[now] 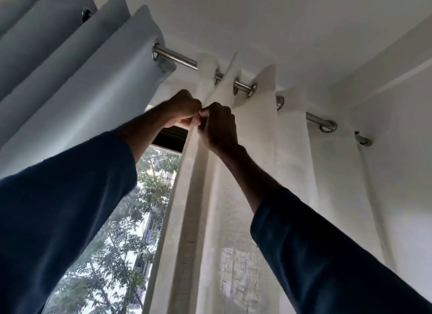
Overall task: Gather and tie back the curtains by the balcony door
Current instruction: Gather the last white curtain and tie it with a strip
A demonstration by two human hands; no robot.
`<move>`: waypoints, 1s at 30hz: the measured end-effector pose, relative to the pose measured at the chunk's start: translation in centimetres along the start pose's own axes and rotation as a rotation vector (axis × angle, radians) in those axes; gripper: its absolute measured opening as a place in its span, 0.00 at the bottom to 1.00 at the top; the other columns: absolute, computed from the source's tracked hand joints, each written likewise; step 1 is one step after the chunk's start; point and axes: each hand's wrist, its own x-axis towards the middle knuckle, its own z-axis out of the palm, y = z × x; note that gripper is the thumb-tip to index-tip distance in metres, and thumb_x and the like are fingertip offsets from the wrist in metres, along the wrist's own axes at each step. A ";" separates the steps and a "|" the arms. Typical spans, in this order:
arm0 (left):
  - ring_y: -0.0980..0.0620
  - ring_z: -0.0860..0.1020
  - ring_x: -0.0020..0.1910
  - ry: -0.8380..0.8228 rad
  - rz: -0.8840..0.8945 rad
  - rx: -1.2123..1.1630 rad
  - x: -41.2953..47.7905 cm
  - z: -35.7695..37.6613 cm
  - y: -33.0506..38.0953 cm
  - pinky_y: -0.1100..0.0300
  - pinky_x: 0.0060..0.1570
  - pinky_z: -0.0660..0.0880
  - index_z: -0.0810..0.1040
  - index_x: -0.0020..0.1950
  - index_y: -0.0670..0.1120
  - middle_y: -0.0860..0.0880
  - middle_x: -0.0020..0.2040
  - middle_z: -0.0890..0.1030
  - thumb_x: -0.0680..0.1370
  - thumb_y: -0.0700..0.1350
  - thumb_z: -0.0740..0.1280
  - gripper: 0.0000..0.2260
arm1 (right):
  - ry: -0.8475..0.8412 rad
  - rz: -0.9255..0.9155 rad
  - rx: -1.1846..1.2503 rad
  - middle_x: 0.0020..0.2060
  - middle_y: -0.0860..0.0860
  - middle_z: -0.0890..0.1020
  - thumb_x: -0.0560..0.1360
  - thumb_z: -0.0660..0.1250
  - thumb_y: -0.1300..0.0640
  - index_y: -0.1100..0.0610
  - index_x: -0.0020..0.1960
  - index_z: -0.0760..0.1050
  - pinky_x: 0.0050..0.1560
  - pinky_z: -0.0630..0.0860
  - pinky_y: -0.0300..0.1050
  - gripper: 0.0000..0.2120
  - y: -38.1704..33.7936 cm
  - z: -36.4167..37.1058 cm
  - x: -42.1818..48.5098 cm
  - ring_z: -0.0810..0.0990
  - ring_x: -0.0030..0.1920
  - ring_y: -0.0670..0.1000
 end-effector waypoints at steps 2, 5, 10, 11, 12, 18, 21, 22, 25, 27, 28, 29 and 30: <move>0.44 0.83 0.36 -0.050 -0.044 -0.029 -0.4 -0.1 0.4 0.51 0.48 0.79 0.78 0.42 0.38 0.38 0.38 0.82 0.76 0.37 0.58 0.09 | 0.001 -0.050 -0.030 0.43 0.59 0.84 0.75 0.69 0.58 0.56 0.40 0.79 0.39 0.66 0.45 0.06 0.7 0.0 -0.7 0.82 0.46 0.63; 0.43 0.83 0.37 -0.055 -0.049 -0.069 -0.7 0.6 1.7 0.54 0.43 0.77 0.79 0.48 0.38 0.40 0.40 0.83 0.79 0.48 0.60 0.14 | 0.013 -0.068 -0.030 0.50 0.56 0.86 0.76 0.71 0.58 0.57 0.48 0.84 0.44 0.76 0.46 0.04 2.6 -0.1 -1.6 0.84 0.51 0.60; 0.41 0.84 0.49 0.161 0.156 0.451 -0.8 3.8 2.6 0.54 0.41 0.80 0.77 0.47 0.40 0.39 0.48 0.82 0.71 0.50 0.74 0.15 | 0.006 -0.098 0.047 0.48 0.54 0.88 0.75 0.73 0.55 0.56 0.53 0.86 0.50 0.82 0.47 0.08 4.2 -2.2 -2.6 0.86 0.47 0.53; 0.38 0.81 0.56 0.189 0.171 0.481 -0.9 4.3 2.6 0.53 0.48 0.78 0.77 0.53 0.39 0.38 0.54 0.80 0.71 0.47 0.74 0.17 | -0.031 -0.098 0.085 0.48 0.53 0.88 0.76 0.72 0.54 0.57 0.53 0.86 0.51 0.82 0.43 0.09 4.7 -2.9 -3.1 0.86 0.46 0.49; 0.36 0.78 0.60 0.204 0.182 0.479 -0.9 4.8 2.5 0.51 0.54 0.77 0.75 0.58 0.39 0.37 0.59 0.77 0.71 0.45 0.73 0.19 | -0.057 -0.074 0.134 0.48 0.51 0.88 0.77 0.72 0.52 0.57 0.53 0.86 0.51 0.79 0.37 0.10 5.2 -3.7 -3.7 0.85 0.46 0.45; 0.35 0.76 0.61 0.239 0.206 0.495 -0.2 5.3 1.6 0.51 0.53 0.74 0.72 0.60 0.39 0.37 0.63 0.74 0.75 0.42 0.68 0.16 | 0.167 0.372 -0.191 0.58 0.58 0.78 0.71 0.70 0.30 0.61 0.59 0.75 0.62 0.70 0.49 0.36 10.5 -7.5 -4.0 0.74 0.64 0.60; 0.36 0.76 0.61 0.237 0.197 0.513 0.0 4.2 1.2 0.51 0.53 0.74 0.72 0.61 0.39 0.37 0.64 0.73 0.75 0.41 0.69 0.16 | -0.037 0.551 -0.031 0.59 0.60 0.79 0.73 0.72 0.38 0.60 0.54 0.72 0.59 0.76 0.54 0.26 10.3 -7.2 -2.7 0.78 0.63 0.63; 0.36 0.75 0.62 0.236 0.198 0.525 0.0 3.8 1.1 0.50 0.55 0.74 0.72 0.62 0.39 0.37 0.64 0.72 0.76 0.41 0.69 0.16 | -0.072 0.548 -0.012 0.62 0.61 0.78 0.75 0.71 0.45 0.60 0.58 0.73 0.61 0.76 0.53 0.22 9.5 -6.8 -2.5 0.77 0.64 0.63; 0.35 0.73 0.64 0.251 0.181 0.580 0.1 2.2 0.5 0.46 0.61 0.72 0.71 0.64 0.39 0.37 0.66 0.71 0.77 0.42 0.69 0.18 | -0.155 0.355 -0.050 0.64 0.64 0.75 0.69 0.55 0.49 0.65 0.62 0.71 0.60 0.71 0.48 0.28 5.3 -4.2 -1.3 0.75 0.65 0.64; 0.33 0.74 0.63 0.252 0.181 0.613 0.2 0.7 0.2 0.44 0.60 0.73 0.73 0.62 0.36 0.34 0.64 0.73 0.77 0.43 0.69 0.17 | -0.220 0.133 -0.055 0.61 0.65 0.75 0.70 0.53 0.53 0.66 0.62 0.73 0.57 0.67 0.50 0.26 1.3 -2.2 -0.5 0.74 0.62 0.65; 0.31 0.75 0.61 0.253 0.176 0.616 0.4 -0.2 0.0 0.44 0.58 0.74 0.74 0.59 0.34 0.32 0.62 0.75 0.77 0.43 0.69 0.16 | -0.254 0.035 -0.062 0.61 0.65 0.76 0.75 0.57 0.55 0.65 0.63 0.74 0.57 0.66 0.51 0.21 -0.3 -1.2 -0.1 0.73 0.62 0.65; 0.31 0.77 0.59 0.255 0.160 0.609 0.5 -1.2 -0.1 0.43 0.57 0.75 0.76 0.56 0.32 0.31 0.58 0.77 0.77 0.43 0.69 0.15 | -0.258 -0.051 -0.074 0.61 0.64 0.76 0.78 0.60 0.58 0.64 0.64 0.74 0.57 0.65 0.52 0.17 -1.3 -0.4 0.5 0.72 0.62 0.65; 0.32 0.79 0.56 0.242 0.156 0.607 0.6 -2.2 -0.3 0.44 0.53 0.78 0.77 0.53 0.32 0.31 0.54 0.80 0.77 0.43 0.70 0.14 | -0.244 -0.106 -0.094 0.61 0.62 0.76 0.78 0.62 0.59 0.63 0.64 0.74 0.55 0.65 0.52 0.16 -1.7 0.1 1.0 0.72 0.61 0.65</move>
